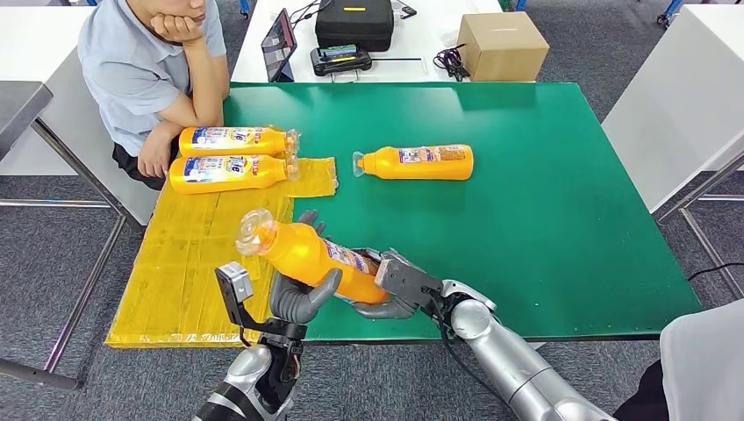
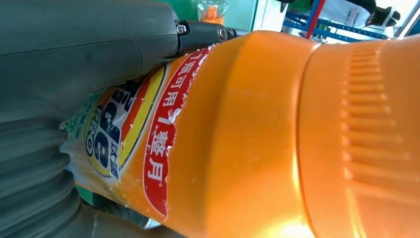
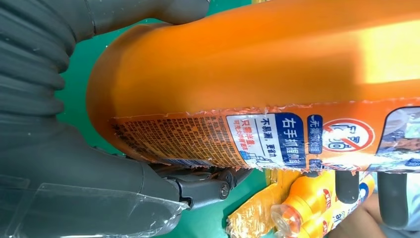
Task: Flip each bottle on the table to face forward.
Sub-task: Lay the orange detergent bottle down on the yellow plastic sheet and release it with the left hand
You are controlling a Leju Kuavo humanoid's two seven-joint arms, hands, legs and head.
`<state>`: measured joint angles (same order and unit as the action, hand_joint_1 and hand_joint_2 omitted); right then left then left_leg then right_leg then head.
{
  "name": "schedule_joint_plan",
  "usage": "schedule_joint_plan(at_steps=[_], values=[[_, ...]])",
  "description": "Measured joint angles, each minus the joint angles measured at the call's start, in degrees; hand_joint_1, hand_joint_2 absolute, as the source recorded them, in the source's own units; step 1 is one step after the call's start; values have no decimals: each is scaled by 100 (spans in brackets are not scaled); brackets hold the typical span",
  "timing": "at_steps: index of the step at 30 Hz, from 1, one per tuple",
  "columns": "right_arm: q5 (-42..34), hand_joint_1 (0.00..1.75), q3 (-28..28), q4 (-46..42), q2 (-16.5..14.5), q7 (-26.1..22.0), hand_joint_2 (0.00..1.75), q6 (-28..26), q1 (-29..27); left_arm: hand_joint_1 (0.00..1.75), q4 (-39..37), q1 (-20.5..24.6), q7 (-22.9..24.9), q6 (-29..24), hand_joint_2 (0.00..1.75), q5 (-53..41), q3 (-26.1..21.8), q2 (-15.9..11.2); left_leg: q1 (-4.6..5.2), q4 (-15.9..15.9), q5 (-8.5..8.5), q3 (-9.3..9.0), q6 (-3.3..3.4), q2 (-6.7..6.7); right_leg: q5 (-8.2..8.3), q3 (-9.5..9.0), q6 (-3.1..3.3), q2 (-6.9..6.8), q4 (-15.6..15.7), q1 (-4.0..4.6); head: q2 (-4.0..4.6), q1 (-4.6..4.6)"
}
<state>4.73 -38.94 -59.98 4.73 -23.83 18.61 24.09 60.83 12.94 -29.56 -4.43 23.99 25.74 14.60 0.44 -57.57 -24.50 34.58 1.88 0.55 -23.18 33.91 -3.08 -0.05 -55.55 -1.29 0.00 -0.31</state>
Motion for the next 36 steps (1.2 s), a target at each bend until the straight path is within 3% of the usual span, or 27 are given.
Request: schedule_joint_plan(at_steps=[3,5,7,9,30,33,36], values=[[-40,150,-1,18,-3,-11,175,17,6,175,0,0,-28,33,175,8,-5,0,0,0,0,0,0,0,0,0,0,0,0,0,0,0],[-60,107,-1,23,-3,-18,175,19,12,175,0,-1,-44,49,175,11,-8,0,0,0,0,0,0,0,0,0,0,0,0,0,0,0],[-81,38,-1,31,-3,-19,175,21,17,175,3,-1,-65,57,175,6,-10,0,0,0,0,0,0,0,0,0,0,0,0,0,0,0],[-104,0,-2,45,-3,-19,175,26,22,175,21,-7,-107,38,175,-31,-10,-1,0,0,0,0,0,0,0,0,0,0,0,0,0,0],[-201,0,-19,305,-36,-13,175,-92,24,175,551,-110,-237,-559,175,-831,148,-3,0,0,0,-1,0,0,0,0,0,0,0,0,0,0],[-151,0,-10,342,-54,-15,175,-194,17,175,574,-73,-269,-1124,175,-1446,180,-22,0,0,0,-1,0,0,0,0,0,0,0,0,0,1],[-15,0,44,417,-108,-58,175,-401,-11,175,524,114,-116,-2351,175,-2936,228,-111,-1,0,1,-1,0,0,0,0,0,0,0,0,0,1]])
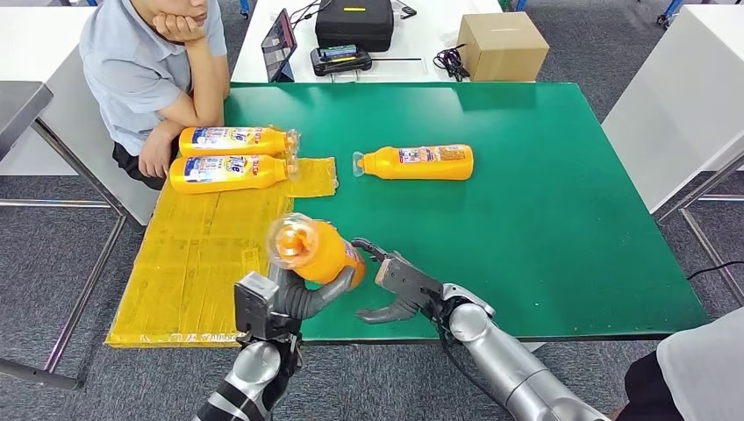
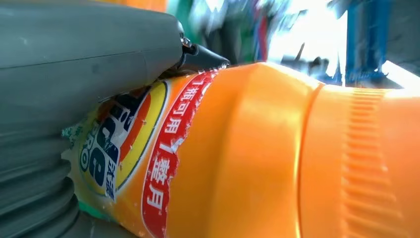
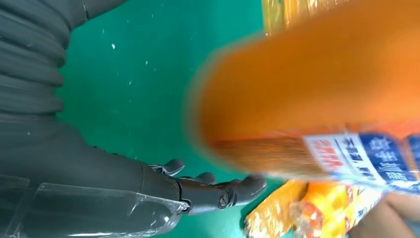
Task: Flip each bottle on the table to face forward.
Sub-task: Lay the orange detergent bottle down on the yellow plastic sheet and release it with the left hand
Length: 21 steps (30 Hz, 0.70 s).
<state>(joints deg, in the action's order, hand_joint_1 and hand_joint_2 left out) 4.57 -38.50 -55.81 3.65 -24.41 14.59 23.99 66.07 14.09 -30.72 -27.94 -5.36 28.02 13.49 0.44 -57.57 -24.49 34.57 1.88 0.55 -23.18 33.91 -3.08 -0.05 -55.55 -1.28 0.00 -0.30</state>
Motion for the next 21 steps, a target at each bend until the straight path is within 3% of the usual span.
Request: schedule_joint_plan(at_steps=[3,8,10,14,21], values=[[78,0,96,126,-104,-79,175,-113,-18,175,-243,309,411,-997,175,-1819,29,-162,-1,0,2,-2,-1,-3,1,-1,1,1,-2,1,0,-1],[141,0,180,307,-261,-165,175,-67,-17,175,-569,636,834,-1188,175,-4701,-556,-312,-3,1,9,-1,-3,-4,1,0,1,2,-5,2,0,1],[139,0,201,367,-326,-183,175,-32,-5,175,-717,824,789,-1202,175,-5063,-987,-339,-3,1,10,-1,-4,-4,1,0,1,2,-5,2,0,1],[139,0,223,416,-428,-192,175,-14,7,175,-983,1169,763,-1221,175,-4627,-1573,-431,-4,1,11,-1,-5,0,1,0,1,0,-5,3,0,0],[156,0,226,494,-501,-204,175,9,19,175,-1336,1488,1716,-1223,175,-6192,-1819,-735,-4,0,12,2,-6,0,1,0,1,-1,-5,2,0,1]])
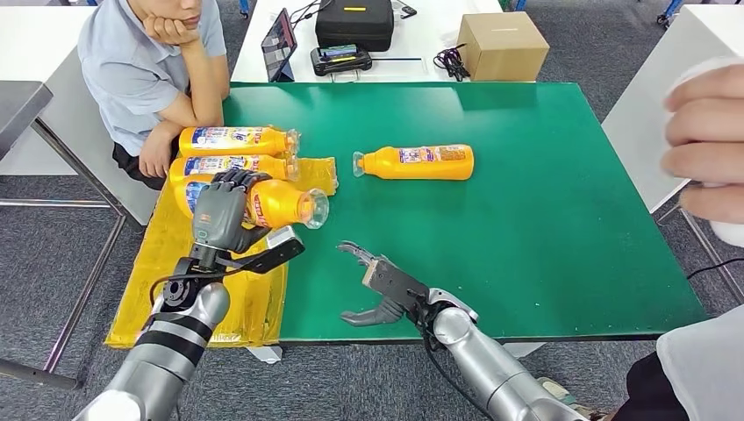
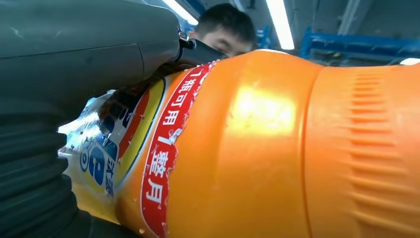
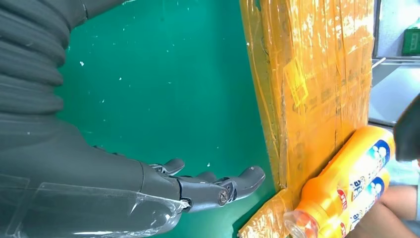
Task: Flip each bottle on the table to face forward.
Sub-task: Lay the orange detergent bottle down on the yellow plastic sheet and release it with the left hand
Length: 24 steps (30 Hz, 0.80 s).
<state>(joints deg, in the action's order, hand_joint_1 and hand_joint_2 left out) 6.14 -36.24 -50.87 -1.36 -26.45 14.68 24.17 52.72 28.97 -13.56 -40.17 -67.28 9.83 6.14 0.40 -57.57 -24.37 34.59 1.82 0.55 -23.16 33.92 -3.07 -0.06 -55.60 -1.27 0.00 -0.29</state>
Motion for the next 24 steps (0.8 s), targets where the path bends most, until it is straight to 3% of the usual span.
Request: schedule_joint_plan(at_steps=[6,11,19,24], values=[[26,0,0,75,-48,-17,175,60,104,175,-976,574,356,130,175,83,-71,-240,-1,0,1,-3,-1,-2,2,-1,0,1,-1,1,0,0],[57,0,0,94,-57,-20,175,103,124,175,-1817,943,933,784,175,-336,100,-456,-2,0,2,-3,-2,-3,2,1,-1,1,-2,2,0,1],[66,0,1,93,-54,-20,175,145,122,175,-2473,1041,1207,1427,175,-518,400,-546,0,0,1,2,-1,-2,1,4,-1,1,0,-1,0,1],[77,0,0,93,-55,-3,175,198,122,163,-2644,1064,1493,1725,175,-773,630,-535,0,-1,2,0,-1,-2,2,4,-1,1,0,-1,0,1]])
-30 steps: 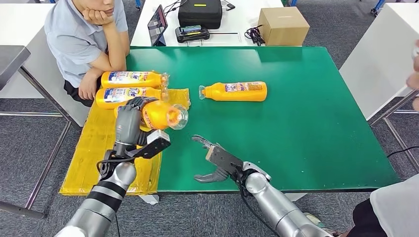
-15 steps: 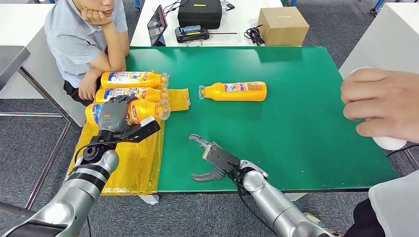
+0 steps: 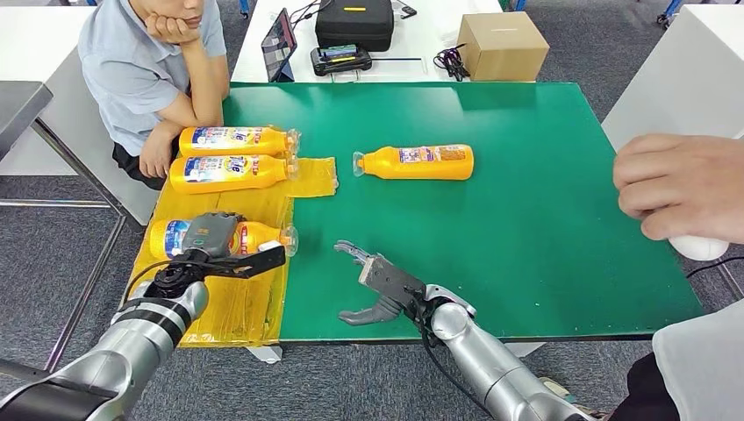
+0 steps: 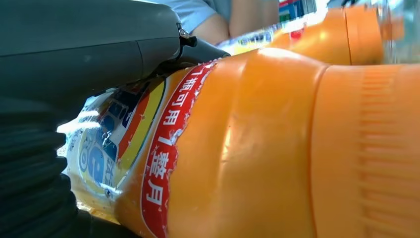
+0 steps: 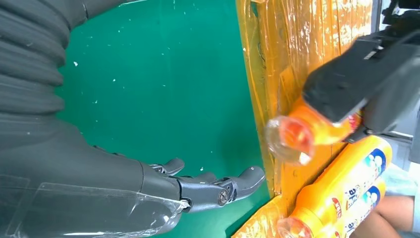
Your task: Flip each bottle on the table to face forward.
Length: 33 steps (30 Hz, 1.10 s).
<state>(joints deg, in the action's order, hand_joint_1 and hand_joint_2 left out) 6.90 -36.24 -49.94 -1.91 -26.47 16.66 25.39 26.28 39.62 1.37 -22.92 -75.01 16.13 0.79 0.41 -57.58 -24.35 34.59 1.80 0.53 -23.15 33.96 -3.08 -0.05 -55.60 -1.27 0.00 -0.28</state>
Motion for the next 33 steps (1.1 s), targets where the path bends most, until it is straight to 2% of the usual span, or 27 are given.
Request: schedule_joint_plan(at_steps=[4,5,8,9,11,33], values=[[10,0,1,0,-1,7,175,15,-2,146,-82,59,15,155,175,-38,129,34,-1,0,0,-2,0,1,0,-1,0,0,-1,1,0,1],[14,0,2,0,-1,7,175,15,-4,118,-90,69,-15,213,175,-31,149,49,-1,0,0,-3,0,1,0,-2,0,0,-1,1,0,0],[29,0,6,0,-1,7,175,15,-9,17,-97,97,-90,391,175,3,220,101,-1,0,0,-5,0,3,0,-5,0,-1,-1,0,0,0],[33,0,7,0,-1,7,175,15,-9,4,-97,106,-101,440,175,9,246,116,-1,0,0,-5,0,3,0,-6,0,-1,-1,0,0,0],[39,0,9,-1,-1,7,175,20,-9,0,-99,126,-111,525,175,6,288,145,0,0,0,-5,0,3,0,-7,0,-1,0,0,0,0],[89,0,38,-2,-8,7,175,39,-7,0,-264,242,76,932,175,64,474,255,0,1,0,-21,0,3,0,-24,0,-1,-1,-1,0,0]])
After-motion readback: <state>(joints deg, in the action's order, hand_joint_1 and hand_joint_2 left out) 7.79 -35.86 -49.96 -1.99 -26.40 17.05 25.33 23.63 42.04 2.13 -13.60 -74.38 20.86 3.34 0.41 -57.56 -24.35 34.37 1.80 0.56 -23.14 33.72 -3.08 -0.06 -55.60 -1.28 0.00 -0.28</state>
